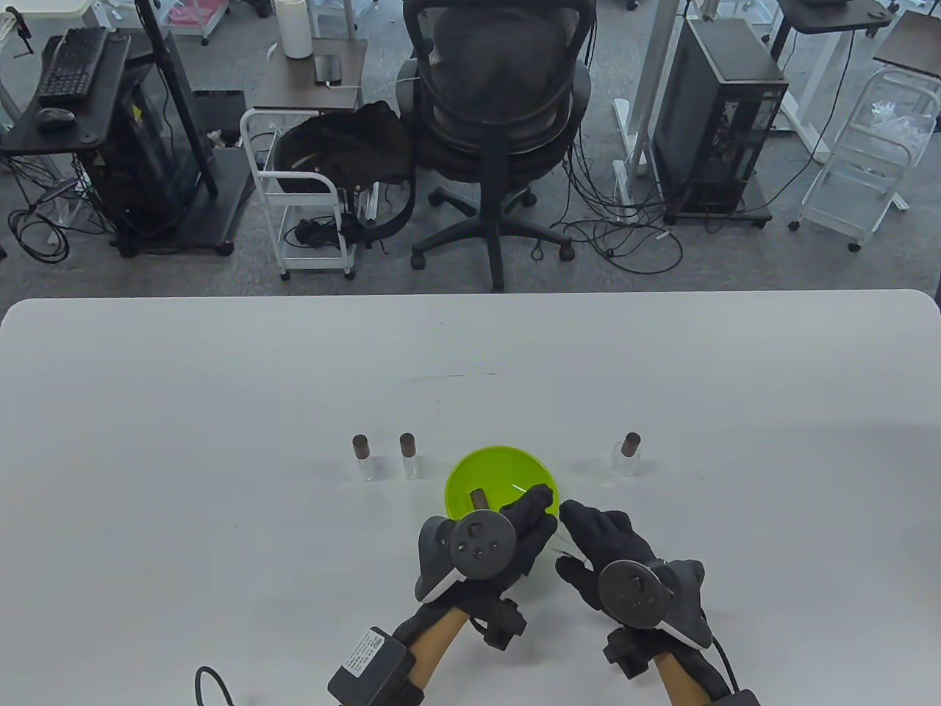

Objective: Assemble perfume bottles from components

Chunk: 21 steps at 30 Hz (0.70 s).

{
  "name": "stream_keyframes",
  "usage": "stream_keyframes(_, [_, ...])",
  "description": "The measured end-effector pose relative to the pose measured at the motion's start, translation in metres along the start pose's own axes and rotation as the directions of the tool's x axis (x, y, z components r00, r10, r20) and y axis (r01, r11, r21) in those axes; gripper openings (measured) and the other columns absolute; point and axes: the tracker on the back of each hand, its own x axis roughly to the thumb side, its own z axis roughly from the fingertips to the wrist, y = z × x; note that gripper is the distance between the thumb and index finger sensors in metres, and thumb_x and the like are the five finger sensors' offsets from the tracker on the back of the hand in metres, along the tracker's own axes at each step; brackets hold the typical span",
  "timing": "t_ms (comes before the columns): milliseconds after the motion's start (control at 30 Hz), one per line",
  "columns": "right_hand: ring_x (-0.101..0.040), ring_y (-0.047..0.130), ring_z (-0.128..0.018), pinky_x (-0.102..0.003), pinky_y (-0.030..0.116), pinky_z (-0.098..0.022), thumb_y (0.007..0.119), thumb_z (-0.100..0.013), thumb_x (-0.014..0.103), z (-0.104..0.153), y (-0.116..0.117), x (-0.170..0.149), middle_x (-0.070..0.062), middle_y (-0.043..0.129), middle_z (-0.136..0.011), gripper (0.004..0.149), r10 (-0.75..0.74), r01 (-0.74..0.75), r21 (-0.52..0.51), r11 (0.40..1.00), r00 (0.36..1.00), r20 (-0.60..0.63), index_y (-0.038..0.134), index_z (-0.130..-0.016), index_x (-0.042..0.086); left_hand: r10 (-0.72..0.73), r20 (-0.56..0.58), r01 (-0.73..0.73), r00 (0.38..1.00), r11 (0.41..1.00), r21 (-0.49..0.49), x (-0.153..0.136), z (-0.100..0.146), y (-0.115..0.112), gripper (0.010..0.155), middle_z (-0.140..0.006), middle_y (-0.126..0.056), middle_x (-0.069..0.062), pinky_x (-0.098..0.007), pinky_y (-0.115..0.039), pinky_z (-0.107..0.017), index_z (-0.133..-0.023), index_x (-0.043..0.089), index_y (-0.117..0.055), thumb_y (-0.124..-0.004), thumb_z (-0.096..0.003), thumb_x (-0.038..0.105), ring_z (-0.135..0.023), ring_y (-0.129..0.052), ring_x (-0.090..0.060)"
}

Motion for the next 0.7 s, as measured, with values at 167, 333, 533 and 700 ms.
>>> stream_keyframes(167, [-0.028,0.079,-0.092,-0.044,0.076,-0.071,0.081,-0.052,0.048,0.001,0.002,0.000,-0.007,0.075,-0.107,0.071,0.017,-0.017,0.006,1.000,1.000,0.001,0.053,-0.110,0.017,0.038,0.057,-0.035,0.998,0.998,-0.057,0.000,-0.001,0.000,0.050,-0.076,-0.096,-0.001,-0.031,-0.084,-0.050,-0.097,0.016,-0.076,-0.071,-0.0560,0.045,-0.055,-0.104,-0.017])
stream_keyframes(333, [-0.028,0.079,-0.092,-0.044,0.076,-0.071,0.082,-0.052,0.047,0.000,0.002,0.001,-0.007,0.075,-0.107,0.071,0.013,-0.013,0.004,1.000,1.000,-0.001,0.053,-0.110,0.018,0.076,0.138,-0.064,0.988,0.994,-0.089,0.001,0.000,0.000,0.040,-0.107,-0.076,-0.001,-0.038,-0.075,-0.071,-0.095,0.032,-0.071,-0.077,-0.0554,0.034,-0.093,-0.089,-0.025])
stream_keyframes(533, [-0.028,0.079,-0.092,-0.044,0.076,-0.071,0.081,-0.052,0.048,0.001,0.002,0.003,-0.006,0.074,-0.107,0.071,0.019,-0.019,-0.012,1.000,1.000,0.013,0.053,-0.110,0.018,0.200,0.033,-0.199,0.979,0.980,-0.032,-0.013,-0.003,0.002,0.044,-0.087,-0.093,-0.006,-0.030,-0.088,-0.052,-0.093,0.024,-0.078,-0.072,-0.0554,0.045,-0.066,-0.106,-0.020])
stream_keyframes(700, [-0.028,0.079,-0.092,-0.044,0.076,-0.071,0.081,-0.052,0.048,0.001,0.002,0.004,-0.007,0.075,-0.107,0.071,0.040,-0.040,-0.016,0.999,0.999,0.007,0.053,-0.110,0.018,0.080,0.013,-0.079,0.997,0.996,-0.040,-0.007,-0.002,0.002,0.050,-0.068,-0.102,0.000,-0.029,-0.086,-0.045,-0.092,0.016,-0.081,-0.072,-0.0542,0.048,-0.050,-0.106,-0.017])
